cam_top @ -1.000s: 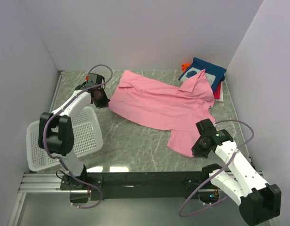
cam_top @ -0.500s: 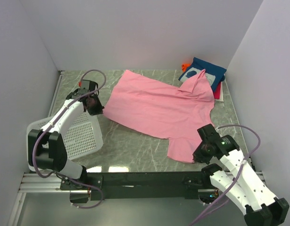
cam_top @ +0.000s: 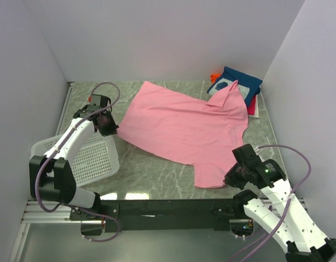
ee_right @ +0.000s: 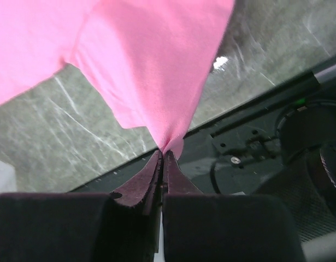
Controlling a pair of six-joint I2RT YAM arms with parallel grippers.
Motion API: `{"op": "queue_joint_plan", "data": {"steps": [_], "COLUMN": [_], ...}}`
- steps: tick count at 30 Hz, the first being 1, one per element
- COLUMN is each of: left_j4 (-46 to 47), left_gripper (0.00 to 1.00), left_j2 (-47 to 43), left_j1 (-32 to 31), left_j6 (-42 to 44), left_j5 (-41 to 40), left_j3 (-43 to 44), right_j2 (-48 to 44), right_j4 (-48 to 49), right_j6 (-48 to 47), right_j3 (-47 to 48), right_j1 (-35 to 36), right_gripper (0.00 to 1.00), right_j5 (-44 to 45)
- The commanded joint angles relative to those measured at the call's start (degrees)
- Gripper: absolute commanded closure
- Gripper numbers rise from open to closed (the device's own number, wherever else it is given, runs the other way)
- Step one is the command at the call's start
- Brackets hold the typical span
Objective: Fold and stack the t-shirts
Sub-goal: Fold the tshirt
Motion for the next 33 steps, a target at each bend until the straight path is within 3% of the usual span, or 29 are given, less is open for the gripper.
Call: {"op": "queue_joint_plan", "data": {"steps": [1,7,16,22,33], "left_j4": [1.8,2.9,2.8,2.6,3.3], "left_gripper": [1.0,1.0,1.0,1.0,1.0], "left_j2": [2.4,9.3,18.9,25.5,35.2], "left_j1": [0.4,0.5,1.0,1.0,1.0], "left_j6": [1.4,2.5,2.2,2.0,0.9], "left_j5": [1.8,3.8,6.5,8.6,10.0], "left_j3": [3.4,8.6,18.1,24.5,35.8], "right_j2": [0.9,7.1,18.2,23.9,38.6], "right_j4": [5.1,19.0,21.3,28.0,30.4], "right_j6": [2.3,3.0,-4.9,-11.6,-17.8], "right_j3": [1.8,0.5,9.2,10.4,21.8], "right_j1": [0.4,0.3,-5.4,-14.7,-22.1], "right_gripper": [1.0,1.0,1.0,1.0,1.0], "right_j5": [3.5,5.9,11.1,5.9,2.6]}}
